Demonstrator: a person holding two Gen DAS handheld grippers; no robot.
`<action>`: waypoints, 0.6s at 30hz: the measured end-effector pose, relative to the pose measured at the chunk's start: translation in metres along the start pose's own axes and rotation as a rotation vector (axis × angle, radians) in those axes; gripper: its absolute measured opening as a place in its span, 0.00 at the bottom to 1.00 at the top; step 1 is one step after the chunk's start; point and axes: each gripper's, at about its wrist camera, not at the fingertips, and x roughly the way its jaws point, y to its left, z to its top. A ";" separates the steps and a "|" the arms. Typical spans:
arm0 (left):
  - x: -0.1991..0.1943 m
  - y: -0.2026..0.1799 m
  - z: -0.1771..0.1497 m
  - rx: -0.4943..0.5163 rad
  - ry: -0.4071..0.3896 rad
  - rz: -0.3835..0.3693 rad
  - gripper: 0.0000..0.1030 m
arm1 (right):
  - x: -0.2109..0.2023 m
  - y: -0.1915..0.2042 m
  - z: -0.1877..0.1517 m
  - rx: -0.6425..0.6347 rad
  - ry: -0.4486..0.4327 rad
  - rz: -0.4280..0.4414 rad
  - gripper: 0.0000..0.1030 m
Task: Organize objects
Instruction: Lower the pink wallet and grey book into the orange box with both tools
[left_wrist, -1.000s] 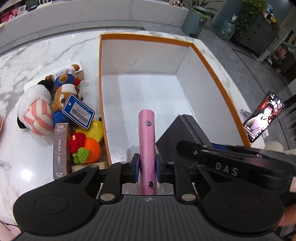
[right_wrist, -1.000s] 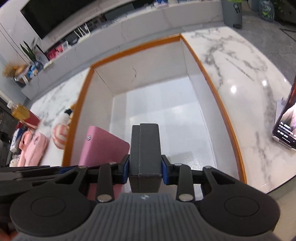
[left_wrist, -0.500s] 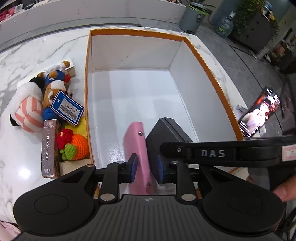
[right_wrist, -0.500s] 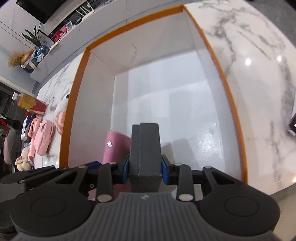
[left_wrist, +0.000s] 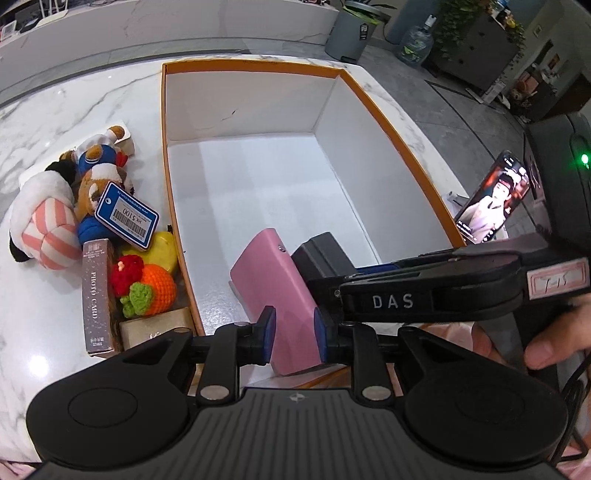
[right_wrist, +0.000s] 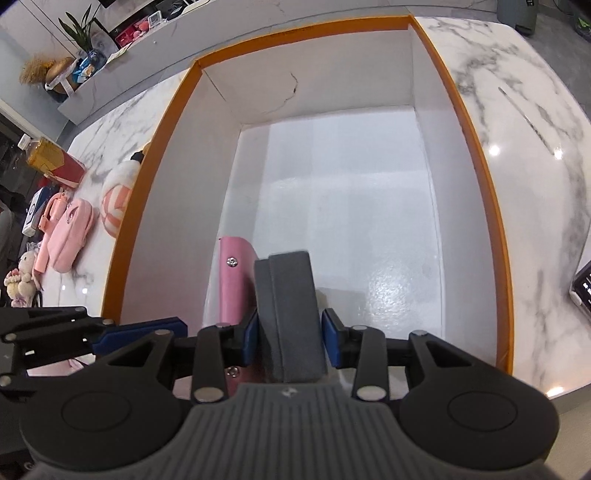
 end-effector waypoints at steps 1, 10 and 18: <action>0.000 0.000 0.000 0.001 -0.001 -0.005 0.26 | -0.001 -0.001 0.000 0.009 -0.001 0.013 0.40; -0.004 0.001 -0.006 0.041 -0.026 -0.054 0.26 | -0.004 -0.006 -0.002 0.104 -0.007 0.070 0.40; -0.007 0.003 -0.007 0.042 -0.034 -0.067 0.26 | -0.012 -0.010 -0.002 0.151 -0.027 0.080 0.38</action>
